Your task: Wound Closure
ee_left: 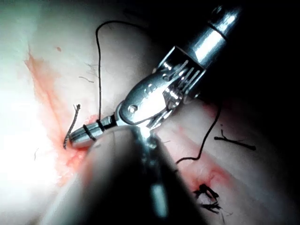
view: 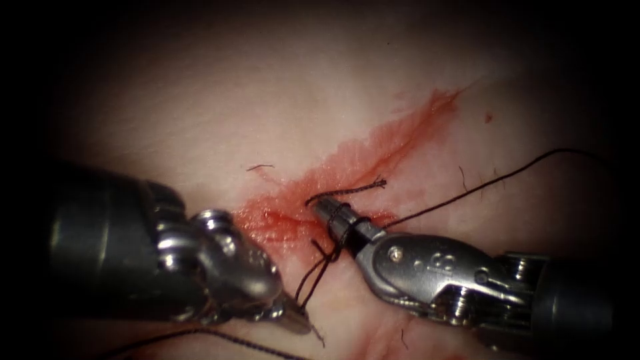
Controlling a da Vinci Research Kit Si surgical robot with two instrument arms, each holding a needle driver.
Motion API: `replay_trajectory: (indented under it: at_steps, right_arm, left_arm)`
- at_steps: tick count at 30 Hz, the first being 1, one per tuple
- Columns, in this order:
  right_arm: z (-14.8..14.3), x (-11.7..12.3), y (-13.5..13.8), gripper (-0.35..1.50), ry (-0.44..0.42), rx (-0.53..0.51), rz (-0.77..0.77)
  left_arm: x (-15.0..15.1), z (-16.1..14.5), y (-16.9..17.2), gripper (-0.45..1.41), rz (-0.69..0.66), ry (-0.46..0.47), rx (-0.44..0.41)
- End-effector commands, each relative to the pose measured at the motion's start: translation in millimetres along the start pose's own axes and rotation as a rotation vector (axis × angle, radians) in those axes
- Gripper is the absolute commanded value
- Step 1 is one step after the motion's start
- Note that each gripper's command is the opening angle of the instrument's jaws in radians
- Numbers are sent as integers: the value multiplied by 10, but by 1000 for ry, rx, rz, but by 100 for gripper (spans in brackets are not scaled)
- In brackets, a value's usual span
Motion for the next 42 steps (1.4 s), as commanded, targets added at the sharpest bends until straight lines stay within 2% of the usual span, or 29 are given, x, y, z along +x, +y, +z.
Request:
replay_trajectory:
  at_steps: [1,3,4,8,10,14,24,25,27,28,29,32,42]
  right_arm:
    - [1,1,-6,-35,-4,-31,90]
    - [-1,3,-13,-35,4,-78,254]
    - [-1,5,-18,-35,3,-50,295]
    - [1,8,-24,-35,30,5,379]
    - [2,9,-24,-35,38,8,386]
    - [9,9,-24,-35,66,-15,494]
    - [10,7,-19,-35,83,-82,563]
    - [9,6,-19,-25,84,-84,574]
    - [9,6,-18,-25,84,-84,574]
    - [8,4,-17,-15,86,-89,581]
    - [9,4,-16,-13,87,-94,583]
    - [7,3,-14,-28,100,-137,630]
    - [4,-2,-12,-11,115,-156,693]
  left_arm:
    - [2,4,-4,-45,5,-2,-4]
    - [2,4,-6,-45,7,-3,-5]
    - [2,3,-8,-45,9,-2,-3]
    - [1,3,-9,-45,11,0,0]
    - [1,3,-9,-45,11,0,0]
    - [2,4,-9,-45,10,0,0]
    - [2,3,-9,-45,10,-3,6]
    - [2,3,-9,-45,10,-3,6]
    - [2,3,-9,-45,10,-3,6]
    - [1,3,-9,-45,10,-5,7]
    - [1,3,-9,-45,10,-5,7]
    - [0,2,-9,-45,11,-8,9]
    - [0,2,-10,-45,11,-8,8]
